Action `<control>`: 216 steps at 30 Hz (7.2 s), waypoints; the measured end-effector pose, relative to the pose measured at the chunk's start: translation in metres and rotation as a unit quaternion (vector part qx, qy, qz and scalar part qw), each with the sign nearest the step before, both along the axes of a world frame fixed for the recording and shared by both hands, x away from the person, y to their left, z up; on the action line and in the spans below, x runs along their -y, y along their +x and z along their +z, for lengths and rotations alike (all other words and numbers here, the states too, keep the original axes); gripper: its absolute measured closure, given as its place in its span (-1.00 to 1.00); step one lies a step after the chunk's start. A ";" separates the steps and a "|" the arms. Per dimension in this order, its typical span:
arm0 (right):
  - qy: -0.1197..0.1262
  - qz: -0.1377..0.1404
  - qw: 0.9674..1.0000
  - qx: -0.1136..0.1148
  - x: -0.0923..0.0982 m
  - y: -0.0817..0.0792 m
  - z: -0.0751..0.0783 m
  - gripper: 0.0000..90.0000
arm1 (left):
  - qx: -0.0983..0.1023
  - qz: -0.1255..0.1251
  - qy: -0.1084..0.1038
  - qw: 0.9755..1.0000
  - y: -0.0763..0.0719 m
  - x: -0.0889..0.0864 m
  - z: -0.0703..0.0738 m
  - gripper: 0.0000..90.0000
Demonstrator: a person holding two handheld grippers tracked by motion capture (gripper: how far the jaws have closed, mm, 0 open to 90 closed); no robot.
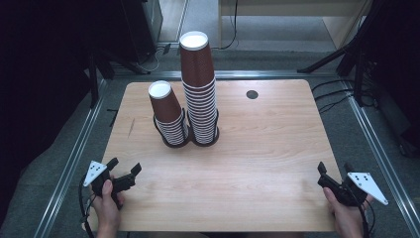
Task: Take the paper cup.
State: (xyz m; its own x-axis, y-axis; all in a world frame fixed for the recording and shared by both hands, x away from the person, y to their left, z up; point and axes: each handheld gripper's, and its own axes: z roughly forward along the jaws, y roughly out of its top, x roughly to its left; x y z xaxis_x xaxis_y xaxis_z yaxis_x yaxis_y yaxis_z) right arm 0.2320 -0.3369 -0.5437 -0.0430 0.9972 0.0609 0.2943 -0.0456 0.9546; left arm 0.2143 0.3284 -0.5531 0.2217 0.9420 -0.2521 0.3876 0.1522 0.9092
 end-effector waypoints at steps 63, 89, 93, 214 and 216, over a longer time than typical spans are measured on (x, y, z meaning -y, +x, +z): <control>-0.021 0.181 0.981 0.064 -0.201 0.067 0.142 -0.69 | -0.013 -0.024 -0.013 1.000 0.007 -0.001 -0.002 -1.00; -0.017 0.217 0.973 0.074 -0.257 0.080 0.153 -0.69 | -0.013 -0.029 -0.005 0.999 0.008 0.001 -0.002 -1.00; -0.016 0.220 0.972 0.077 -0.263 0.082 0.155 -0.69 | -0.013 -0.029 -0.007 0.999 0.008 0.001 -0.002 -1.00; 0.025 0.162 0.969 0.185 -0.366 0.136 0.245 -0.71 | -0.016 -0.040 -0.027 0.999 0.010 -0.001 -0.003 -1.00; 0.025 0.161 0.969 0.188 -0.366 0.135 0.248 -0.70 | -0.016 -0.040 -0.026 0.999 0.010 -0.002 -0.003 -1.00</control>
